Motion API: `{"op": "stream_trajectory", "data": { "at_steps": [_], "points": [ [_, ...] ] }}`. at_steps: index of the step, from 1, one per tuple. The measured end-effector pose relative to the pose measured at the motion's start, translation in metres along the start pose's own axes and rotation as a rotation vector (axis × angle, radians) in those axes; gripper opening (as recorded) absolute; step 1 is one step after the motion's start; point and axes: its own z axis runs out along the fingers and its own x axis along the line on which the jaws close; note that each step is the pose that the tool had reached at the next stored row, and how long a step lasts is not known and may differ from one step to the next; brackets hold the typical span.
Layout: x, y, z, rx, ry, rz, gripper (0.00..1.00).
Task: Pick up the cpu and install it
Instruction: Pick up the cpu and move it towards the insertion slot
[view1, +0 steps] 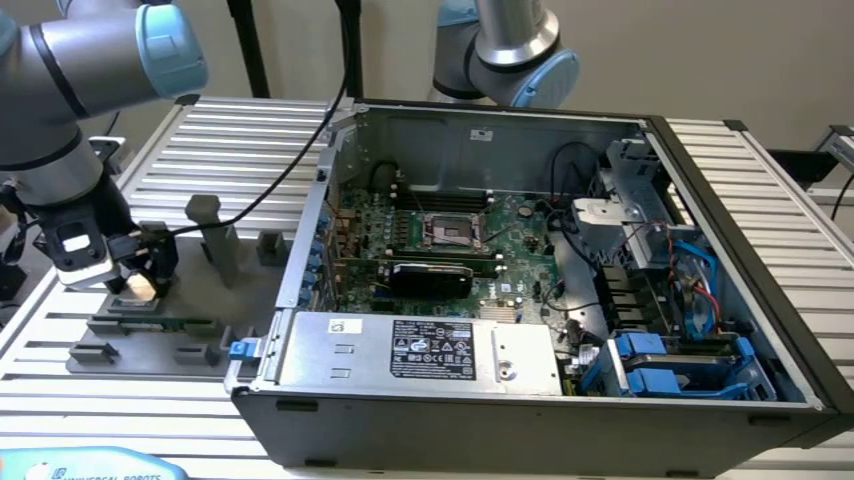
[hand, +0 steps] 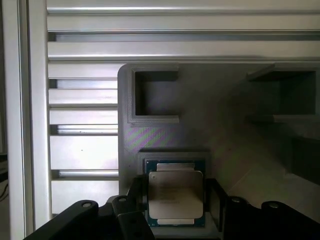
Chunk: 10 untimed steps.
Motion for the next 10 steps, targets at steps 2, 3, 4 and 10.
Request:
{"op": "stream_trajectory", "data": {
  "at_steps": [2,3,4,10],
  "points": [
    [0.0000,0.0001,-0.0003,0.0000,0.0001,0.000,0.62],
    [0.0000,0.0001,-0.0011,0.0002,0.0006,0.000,0.62],
    [0.0000,0.0001,-0.0012,0.0002,0.0007,0.000,0.62],
    [0.0001,0.0000,-0.0011,0.0002,0.0008,0.000,0.62]
  ]
}}
